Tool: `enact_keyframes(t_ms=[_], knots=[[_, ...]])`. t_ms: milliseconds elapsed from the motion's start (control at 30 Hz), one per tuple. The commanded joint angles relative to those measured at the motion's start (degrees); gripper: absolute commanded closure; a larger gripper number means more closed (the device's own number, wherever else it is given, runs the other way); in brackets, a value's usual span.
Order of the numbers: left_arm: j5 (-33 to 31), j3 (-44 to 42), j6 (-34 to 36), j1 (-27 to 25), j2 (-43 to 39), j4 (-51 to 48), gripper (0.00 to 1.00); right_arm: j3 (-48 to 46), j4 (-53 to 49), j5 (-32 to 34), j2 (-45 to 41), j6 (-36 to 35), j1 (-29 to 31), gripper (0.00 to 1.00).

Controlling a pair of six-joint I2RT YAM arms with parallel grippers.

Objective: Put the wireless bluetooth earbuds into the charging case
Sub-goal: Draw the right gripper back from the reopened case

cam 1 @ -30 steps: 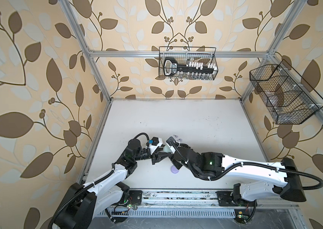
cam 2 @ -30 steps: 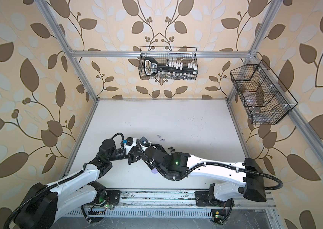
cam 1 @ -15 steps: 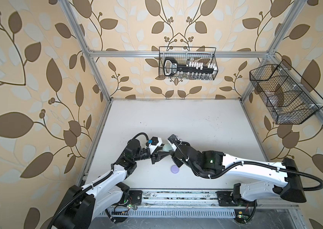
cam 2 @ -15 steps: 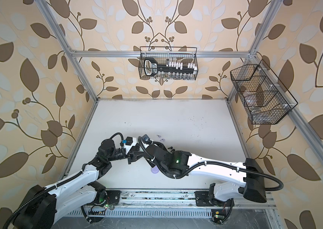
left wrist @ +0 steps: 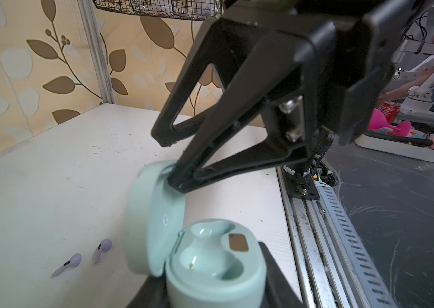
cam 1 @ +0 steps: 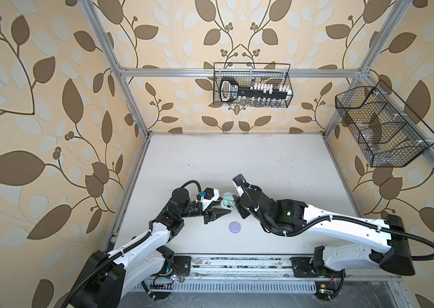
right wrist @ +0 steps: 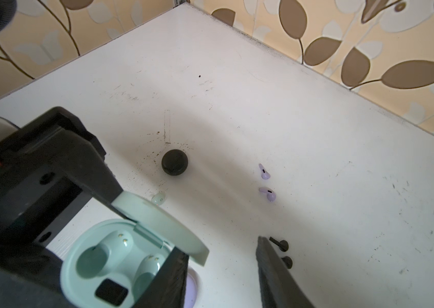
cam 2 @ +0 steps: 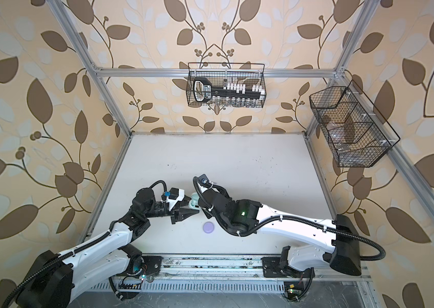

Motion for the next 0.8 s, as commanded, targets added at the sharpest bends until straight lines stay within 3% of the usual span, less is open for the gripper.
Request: enact_keyframes(t_ms=[0,100,300,400,567,633,700,767], knots=[[2.91,1.39,1.28,-0.32,-0.48,4.08,1.00,0.24,-0.97,1.39,0.32,1.09,-0.33,0.57],[3.32,2.42,0.46,-0.30,0.76,3.63,1.00,1.24,-2.80,0.59,-0.97,2.10,-0.46,0.55],[4.03,5.26,-7.59,-0.33,6.38,6.49,1.00,1.70,-5.96,-1.89,-6.45,3.23,-0.34,0.45],[4.11,5.31,-11.23,-0.35,7.56,9.45,1.00,0.99,-7.36,2.57,-9.22,4.15,-0.34,0.37],[0.48,5.87,-9.81,-0.11,7.46,6.46,1.00,-5.97,-4.76,9.36,-14.67,2.46,-0.79,0.29],[-0.78,5.69,-10.49,0.54,7.65,6.91,1.00,-7.14,-7.78,2.72,-14.62,4.44,-5.16,0.22],[-0.91,5.17,-12.28,2.22,7.80,9.09,1.00,-9.92,-7.50,-5.82,-12.99,6.00,-10.75,0.32],[-1.90,4.05,-14.15,4.10,7.34,11.71,1.00,-12.34,-6.95,-8.72,-10.70,7.12,-13.14,0.38]])
